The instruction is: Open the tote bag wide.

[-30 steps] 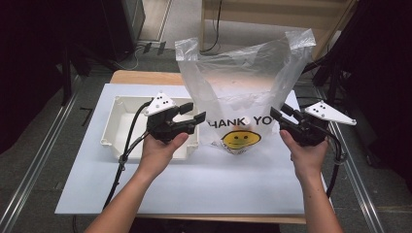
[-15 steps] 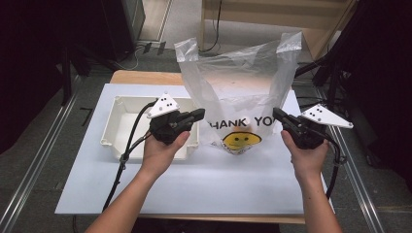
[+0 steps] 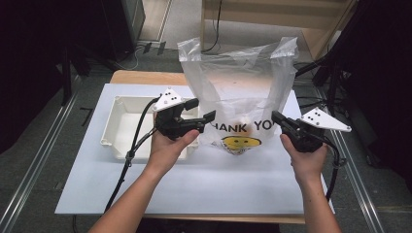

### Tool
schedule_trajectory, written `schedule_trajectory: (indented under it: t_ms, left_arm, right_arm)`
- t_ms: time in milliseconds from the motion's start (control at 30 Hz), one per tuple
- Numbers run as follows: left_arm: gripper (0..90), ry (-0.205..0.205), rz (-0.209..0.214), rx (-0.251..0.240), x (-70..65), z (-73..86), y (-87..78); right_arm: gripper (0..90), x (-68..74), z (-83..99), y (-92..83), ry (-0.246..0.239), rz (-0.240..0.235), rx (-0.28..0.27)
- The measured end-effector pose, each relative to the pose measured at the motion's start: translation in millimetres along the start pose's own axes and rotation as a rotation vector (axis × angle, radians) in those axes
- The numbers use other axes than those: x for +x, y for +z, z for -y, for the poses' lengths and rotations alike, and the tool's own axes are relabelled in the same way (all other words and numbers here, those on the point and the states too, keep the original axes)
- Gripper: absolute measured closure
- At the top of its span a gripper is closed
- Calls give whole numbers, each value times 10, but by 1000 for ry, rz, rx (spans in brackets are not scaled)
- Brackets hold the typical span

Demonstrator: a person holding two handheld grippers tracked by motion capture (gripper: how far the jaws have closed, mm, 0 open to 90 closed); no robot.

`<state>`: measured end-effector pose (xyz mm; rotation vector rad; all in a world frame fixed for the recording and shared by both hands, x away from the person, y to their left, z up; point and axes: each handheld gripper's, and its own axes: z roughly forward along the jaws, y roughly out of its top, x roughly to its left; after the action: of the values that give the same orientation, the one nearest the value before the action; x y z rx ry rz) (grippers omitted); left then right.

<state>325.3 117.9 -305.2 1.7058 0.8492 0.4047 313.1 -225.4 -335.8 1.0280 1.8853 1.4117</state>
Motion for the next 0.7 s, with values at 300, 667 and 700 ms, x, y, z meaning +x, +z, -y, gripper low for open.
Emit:
schedule_trajectory:
  t_ms: [300,667,700]
  left_arm:
    - [900,32,31,40,11,17,9]
    - [900,25,33,103,25,226,114]
    - [900,19,34,109,21,257,129]
  right_arm:
    - [900,0,28,-10,-10,3,5]
    - [900,-47,164,38,14,24,35]
    - [900,-59,207,53,17,30,44]
